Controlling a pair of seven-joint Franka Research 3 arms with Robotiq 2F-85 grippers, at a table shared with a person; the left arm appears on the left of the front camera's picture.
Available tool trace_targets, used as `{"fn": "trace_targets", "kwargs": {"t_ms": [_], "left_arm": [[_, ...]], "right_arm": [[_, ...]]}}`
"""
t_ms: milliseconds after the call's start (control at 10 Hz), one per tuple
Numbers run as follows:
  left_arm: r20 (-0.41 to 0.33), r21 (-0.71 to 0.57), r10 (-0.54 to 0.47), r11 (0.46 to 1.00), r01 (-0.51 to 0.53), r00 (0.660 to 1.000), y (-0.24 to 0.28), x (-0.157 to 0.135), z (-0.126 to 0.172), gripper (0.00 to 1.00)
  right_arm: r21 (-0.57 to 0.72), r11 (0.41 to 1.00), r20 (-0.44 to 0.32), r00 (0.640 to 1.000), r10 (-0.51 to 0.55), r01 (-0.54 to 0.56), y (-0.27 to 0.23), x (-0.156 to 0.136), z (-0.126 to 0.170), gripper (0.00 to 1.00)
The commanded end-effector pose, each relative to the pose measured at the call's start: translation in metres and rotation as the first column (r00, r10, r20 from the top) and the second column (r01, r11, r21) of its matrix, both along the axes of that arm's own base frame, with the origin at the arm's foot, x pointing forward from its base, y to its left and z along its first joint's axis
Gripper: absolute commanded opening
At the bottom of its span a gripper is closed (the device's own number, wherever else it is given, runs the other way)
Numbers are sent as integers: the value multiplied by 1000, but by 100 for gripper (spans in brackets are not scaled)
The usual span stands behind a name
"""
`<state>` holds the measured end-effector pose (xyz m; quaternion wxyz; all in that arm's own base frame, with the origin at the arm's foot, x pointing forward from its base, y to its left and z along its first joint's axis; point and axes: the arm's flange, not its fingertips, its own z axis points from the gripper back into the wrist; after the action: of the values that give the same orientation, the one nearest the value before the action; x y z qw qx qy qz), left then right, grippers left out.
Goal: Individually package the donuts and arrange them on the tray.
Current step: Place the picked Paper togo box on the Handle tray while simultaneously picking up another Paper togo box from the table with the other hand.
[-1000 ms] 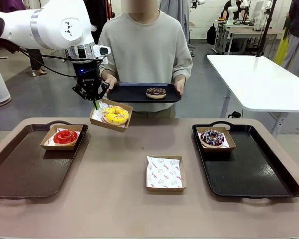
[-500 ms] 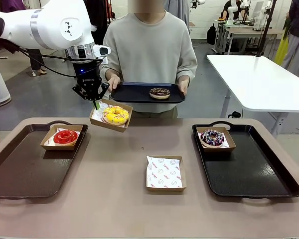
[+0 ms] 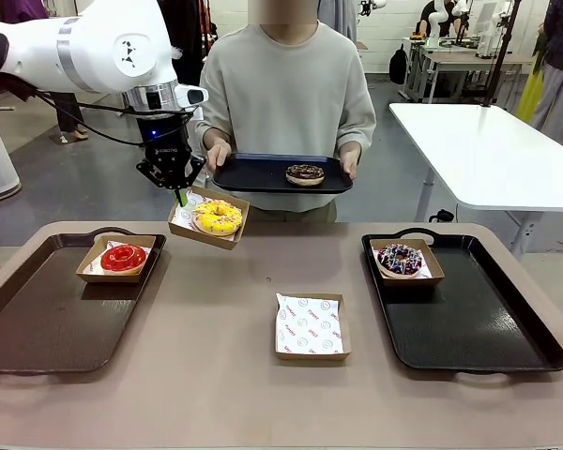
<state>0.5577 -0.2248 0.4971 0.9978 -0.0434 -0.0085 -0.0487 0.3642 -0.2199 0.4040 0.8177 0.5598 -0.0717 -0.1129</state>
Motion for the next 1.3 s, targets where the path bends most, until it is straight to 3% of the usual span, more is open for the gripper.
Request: {"fn": "trace_targets", "kwargs": {"t_ms": [0,300,600,1000,1200], "left_arm": [[6,-8,-59,998,59,998,28,-22,16,1],[17,-3,-103,995,103,995,89,-69,35,1],[14,7,-19,1000,19,1000,141,-101,35,1],[-14,-11,75,997,-75,997,196,-123,16,1],[-28,8,101,995,-101,995,210,-123,3,1]], "right_arm": [[-139,989,-14,999,52,-53,35,6,30,100],[-367,919,0,988,151,-141,110,6,93,100],[-566,807,-7,980,199,-168,198,-5,124,100],[-706,676,-52,967,248,-211,307,-2,105,100],[-726,646,-84,962,260,-238,341,4,86,100]]}}
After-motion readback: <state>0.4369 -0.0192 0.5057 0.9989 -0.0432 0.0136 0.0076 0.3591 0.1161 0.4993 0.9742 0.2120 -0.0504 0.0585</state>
